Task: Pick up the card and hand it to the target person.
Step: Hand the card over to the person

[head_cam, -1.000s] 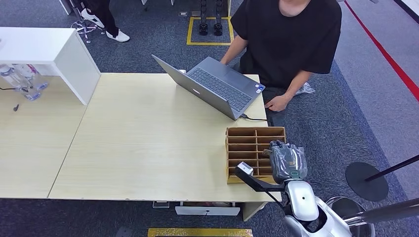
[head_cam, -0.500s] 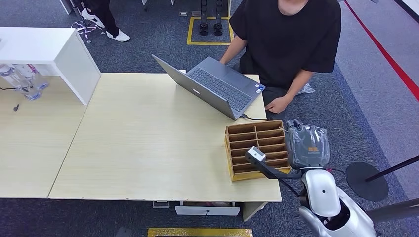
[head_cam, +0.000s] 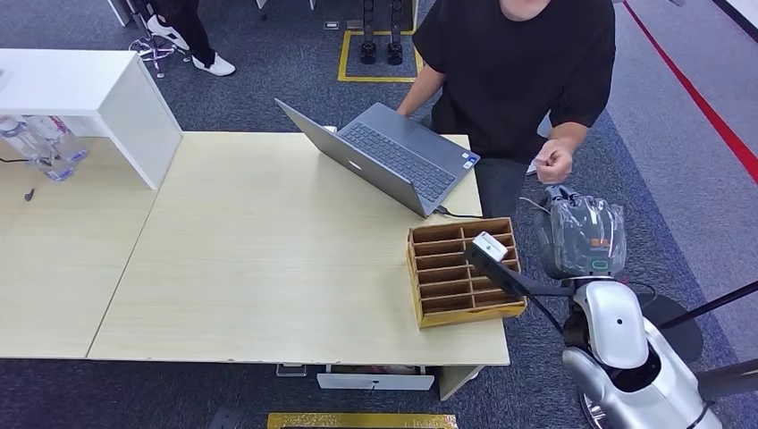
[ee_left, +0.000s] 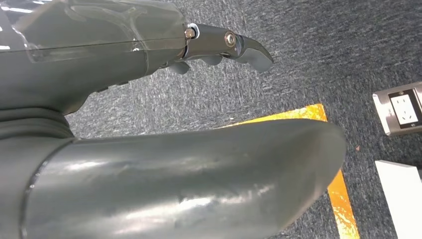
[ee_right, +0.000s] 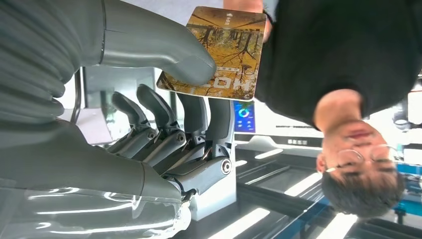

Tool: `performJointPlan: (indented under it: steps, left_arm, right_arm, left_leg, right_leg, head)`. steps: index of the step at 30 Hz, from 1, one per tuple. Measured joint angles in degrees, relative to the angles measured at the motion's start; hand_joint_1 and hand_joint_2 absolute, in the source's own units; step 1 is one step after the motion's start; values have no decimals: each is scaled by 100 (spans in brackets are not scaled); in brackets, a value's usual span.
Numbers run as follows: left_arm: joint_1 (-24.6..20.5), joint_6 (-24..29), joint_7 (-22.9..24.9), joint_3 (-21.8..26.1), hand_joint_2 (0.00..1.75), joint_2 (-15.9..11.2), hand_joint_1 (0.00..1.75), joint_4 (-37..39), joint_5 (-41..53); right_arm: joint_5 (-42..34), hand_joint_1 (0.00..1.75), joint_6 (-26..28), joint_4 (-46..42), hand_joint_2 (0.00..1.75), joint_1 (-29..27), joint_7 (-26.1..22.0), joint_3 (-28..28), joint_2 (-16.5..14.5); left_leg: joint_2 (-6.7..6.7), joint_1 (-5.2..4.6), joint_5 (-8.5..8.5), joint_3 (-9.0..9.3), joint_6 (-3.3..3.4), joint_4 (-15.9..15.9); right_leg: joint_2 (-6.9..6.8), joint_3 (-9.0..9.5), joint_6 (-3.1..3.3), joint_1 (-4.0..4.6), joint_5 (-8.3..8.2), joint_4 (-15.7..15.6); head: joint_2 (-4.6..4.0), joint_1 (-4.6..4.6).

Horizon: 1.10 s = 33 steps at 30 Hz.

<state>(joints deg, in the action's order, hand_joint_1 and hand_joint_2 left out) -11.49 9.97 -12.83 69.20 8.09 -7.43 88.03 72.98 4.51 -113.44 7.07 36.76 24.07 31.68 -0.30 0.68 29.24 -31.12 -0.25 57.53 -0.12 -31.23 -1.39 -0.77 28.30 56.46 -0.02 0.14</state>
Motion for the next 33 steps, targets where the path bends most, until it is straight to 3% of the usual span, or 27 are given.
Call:
performJointPlan:
  steps: [14, 16, 18, 20, 33]
  left_arm:
    - [-83, -34, 70, -181, 0, 37, 0, 0, -1]
    - [-83, -36, 77, -196, 0, 37, 0, 0, -1]
    - [-83, -36, 79, -201, 0, 37, 0, 0, 0]
    - [-83, -35, 77, -206, 0, 37, 0, 0, 0]
    - [-83, -35, 66, -243, 0, 37, 0, 0, -1]
  right_arm:
    - [-46, 158, 279, 1083, 175, 423, -186, 5, 84]
    - [5, 135, 333, 1185, 175, 430, -203, 34, 84]
    - [32, 57, 356, 1269, 175, 430, -205, 64, 84]
    - [65, 0, 348, 1340, 175, 430, -208, 97, 84]
    - [255, 0, 215, 1514, 175, 429, -242, 209, 84]
  left_leg:
    - [-1, 0, 0, -2, 0, 0]
    - [-1, 0, 0, -2, 0, 0]
    - [-1, 0, 0, -3, 0, 0]
    - [-1, 0, 0, -3, 0, 0]
    - [-1, 0, 0, -2, 0, 0]
  right_leg:
    - [-1, 0, 0, 0, 0, 0]
    - [-1, 0, 0, 0, 0, 0]
    - [-1, 0, 0, 0, 0, 0]
    - [-1, 0, 0, 0, 0, 0]
    - [-1, -1, 0, 0, 0, 0]
  head:
    - [0, 0]
    - [0, 0]
    - [0, -1]
    - [0, -1]
    - [0, -1]
